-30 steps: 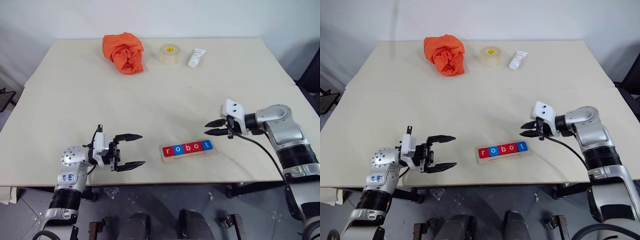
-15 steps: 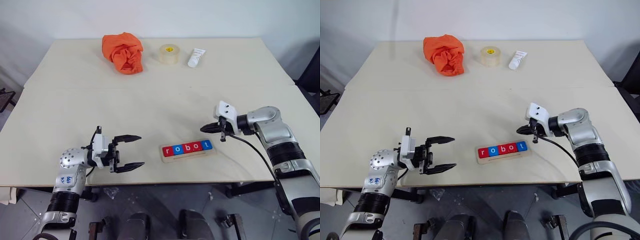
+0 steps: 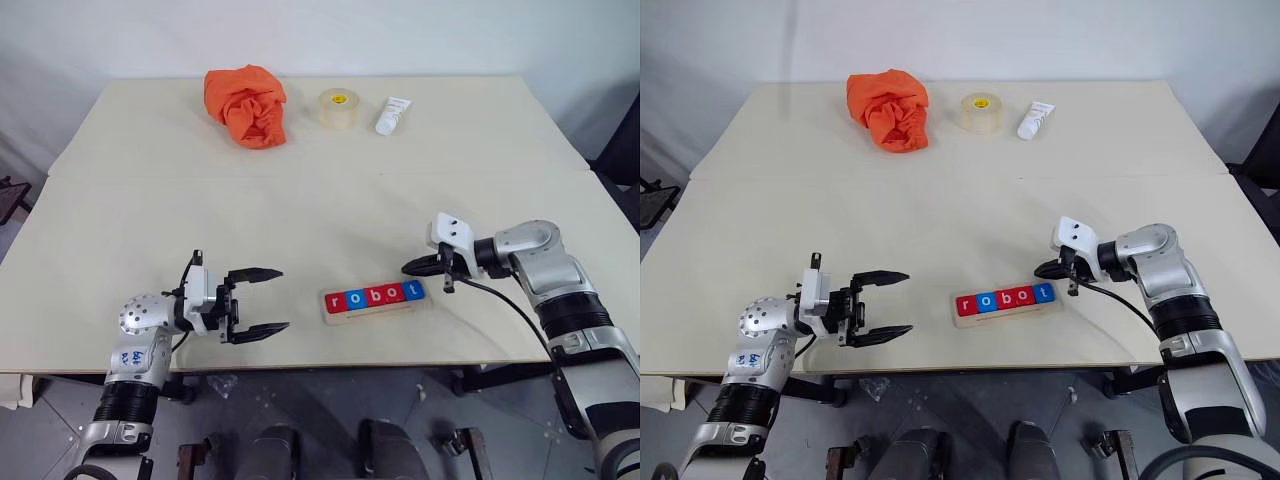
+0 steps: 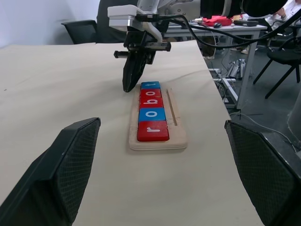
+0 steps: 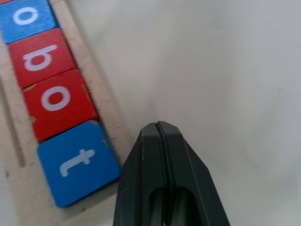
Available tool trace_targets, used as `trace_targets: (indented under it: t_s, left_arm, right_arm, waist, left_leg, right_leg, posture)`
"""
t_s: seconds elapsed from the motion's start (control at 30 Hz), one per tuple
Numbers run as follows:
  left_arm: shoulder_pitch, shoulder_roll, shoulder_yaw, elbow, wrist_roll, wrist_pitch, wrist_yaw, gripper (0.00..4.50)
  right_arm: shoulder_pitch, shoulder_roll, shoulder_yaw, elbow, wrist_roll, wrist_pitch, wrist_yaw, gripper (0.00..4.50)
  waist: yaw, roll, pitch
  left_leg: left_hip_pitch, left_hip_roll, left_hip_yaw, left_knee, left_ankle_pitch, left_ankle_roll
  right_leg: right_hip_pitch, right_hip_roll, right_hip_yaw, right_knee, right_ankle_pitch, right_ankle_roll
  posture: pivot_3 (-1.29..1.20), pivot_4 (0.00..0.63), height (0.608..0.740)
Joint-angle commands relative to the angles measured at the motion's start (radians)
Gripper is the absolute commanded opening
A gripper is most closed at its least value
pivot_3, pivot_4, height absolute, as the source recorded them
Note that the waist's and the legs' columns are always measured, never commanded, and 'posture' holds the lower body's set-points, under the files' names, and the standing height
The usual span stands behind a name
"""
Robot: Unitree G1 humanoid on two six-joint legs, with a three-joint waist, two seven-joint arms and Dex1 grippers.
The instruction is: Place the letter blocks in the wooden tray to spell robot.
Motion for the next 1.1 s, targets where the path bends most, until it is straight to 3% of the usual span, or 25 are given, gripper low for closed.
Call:
trace_targets:
  t_s: [0.03,0.37,0.47,0.67,0.87,1.1]
  left_arm:
    - [-0.012,0.009,0.014,-0.006,-0.013,-0.002,-0.002,4.5]
    - [-0.028,0.009,0.02,0.007,-0.01,-0.007,0.003,4.5]
    - [-0.033,0.023,0.039,0.014,-0.007,0.011,0.035,4.5]
    - [-0.048,0.051,0.067,0.029,0.026,0.061,0.155,4.5]
    - [-0.041,0.077,0.097,0.016,-0.029,0.117,0.125,4.5]
    - [-0.013,0.168,0.157,0.059,-0.053,0.133,0.031,4.5]
  right_arm:
    - [0.022,-0.029,-0.007,-0.053,0.01,0.019,0.025,0.02]
    - [0.015,-0.04,-0.067,-0.065,0.051,-0.025,0.007,0.02]
    - [0.057,-0.092,-0.124,-0.11,0.117,-0.044,0.073,0.54]
    - [0.188,-0.188,-0.236,-0.174,0.247,-0.091,0.185,2.62]
    - [0.3,-0.25,-0.32,-0.162,0.387,-0.177,0.261,4.45]
    - [0.432,-0.334,-0.326,-0.124,0.524,-0.272,0.261,4.45]
  waist:
    - [0.0,0.0,0.0]
    - [0.0,0.0,0.0]
    - [0.004,0.0,0.0]
    - [0.004,0.0,0.0]
    - [0.002,0.0,0.0]
    - [0.002,0.0,0.0]
  left_leg:
    - [0.0,0.0,0.0,0.0,0.0,0.0]
    - [0.0,0.0,0.0,0.0,0.0,0.0]
    - [0.0,0.0,0.0,0.0,0.0,0.0]
    - [0.0,0.0,0.0,0.0,0.0,0.0]
    - [0.0,0.0,0.0,0.0,0.0,0.0]
    - [0.0,0.001,0.001,0.0,0.0,0.0]
  right_leg:
    - [0.0,0.0,0.0,0.0,0.0,0.0]
    - [0.0,0.0,0.0,0.0,0.0,0.0]
    - [0.0,0.0,0.0,0.0,0.0,0.0]
    - [0.0,0.0,-0.001,-0.001,0.0,0.0]
    - [0.001,0.0,-0.001,0.0,0.0,0.0]
    - [0.001,0.0,-0.001,-0.001,0.0,0.0]
  posture:
    - [0.0,0.15,0.74]
    - [0.0,0.15,0.74]
    - [0.0,0.15,0.74]
    - [0.0,0.15,0.74]
    - [0.0,0.15,0.74]
    - [0.0,0.15,0.74]
